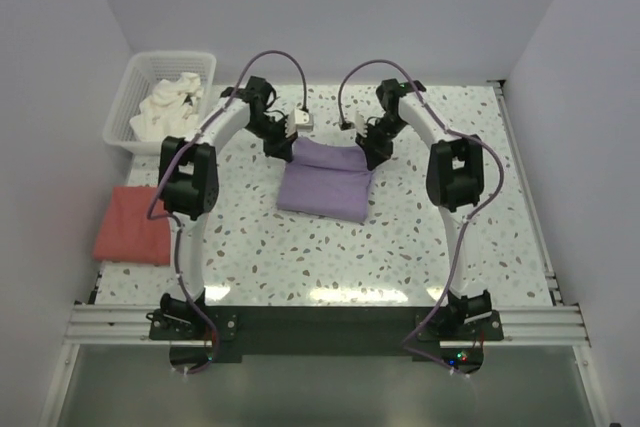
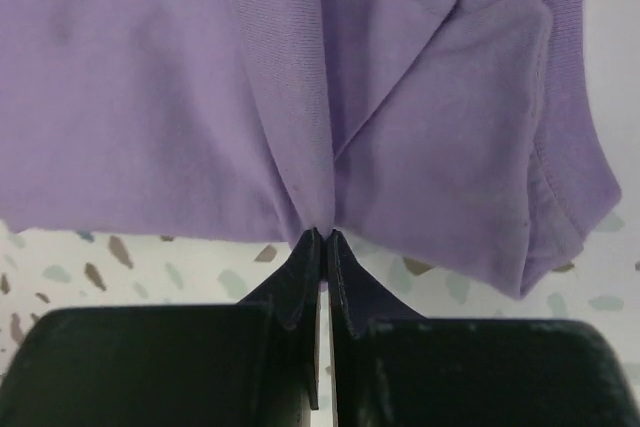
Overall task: Fold and stack the t-shirts
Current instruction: Fold the tshirt
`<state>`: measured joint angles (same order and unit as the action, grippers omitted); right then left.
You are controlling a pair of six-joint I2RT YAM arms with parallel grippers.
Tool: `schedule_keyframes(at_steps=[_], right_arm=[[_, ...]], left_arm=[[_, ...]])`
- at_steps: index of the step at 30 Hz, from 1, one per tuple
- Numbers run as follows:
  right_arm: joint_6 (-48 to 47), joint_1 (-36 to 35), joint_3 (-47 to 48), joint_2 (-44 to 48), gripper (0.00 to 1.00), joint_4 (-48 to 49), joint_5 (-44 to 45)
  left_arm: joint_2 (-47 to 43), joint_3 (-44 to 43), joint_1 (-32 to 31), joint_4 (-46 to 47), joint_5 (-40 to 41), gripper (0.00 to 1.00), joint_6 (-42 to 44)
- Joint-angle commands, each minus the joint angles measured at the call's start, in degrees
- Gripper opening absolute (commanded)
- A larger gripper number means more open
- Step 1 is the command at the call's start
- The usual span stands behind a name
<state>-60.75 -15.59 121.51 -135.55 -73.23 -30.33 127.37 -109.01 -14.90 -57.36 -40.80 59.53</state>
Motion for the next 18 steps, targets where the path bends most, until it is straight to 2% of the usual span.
schedule_keyframes(at_steps=[1,5,7,11,14,18], right_arm=[[-1.0,0.4,6.1,-5.1,0.0,-3.7,2.5],[-0.3,0.1,3.7,-6.0,0.0,-1.3,3.8],[0.0,-0.3,-0.1,-4.9,0.0,-0.6,3.9],[1.0,-2.7,-9.3,2.4,0.0,1.1,2.3],[2.7,-4.9,-24.4,10.8,0.0,4.6,0.3],[6.8,-7.1,-36.0,19.8,0.0,7.3,-2.7]], left_arm=[[3.5,-0.7,1.0,5.0,3.2,0.0,-2.9],[5.4,0.6,0.1,4.8,3.4,0.0,-4.2],[3.5,3.9,-0.3,4.1,2.7,0.0,-3.8],[-6.0,23.3,-1.7,7.2,1.3,0.0,-2.0],[-13.7,33.9,-2.0,8.8,-0.7,0.0,-2.8],[-23.5,42.6,-2.2,8.5,-4.8,0.0,-3.7]])
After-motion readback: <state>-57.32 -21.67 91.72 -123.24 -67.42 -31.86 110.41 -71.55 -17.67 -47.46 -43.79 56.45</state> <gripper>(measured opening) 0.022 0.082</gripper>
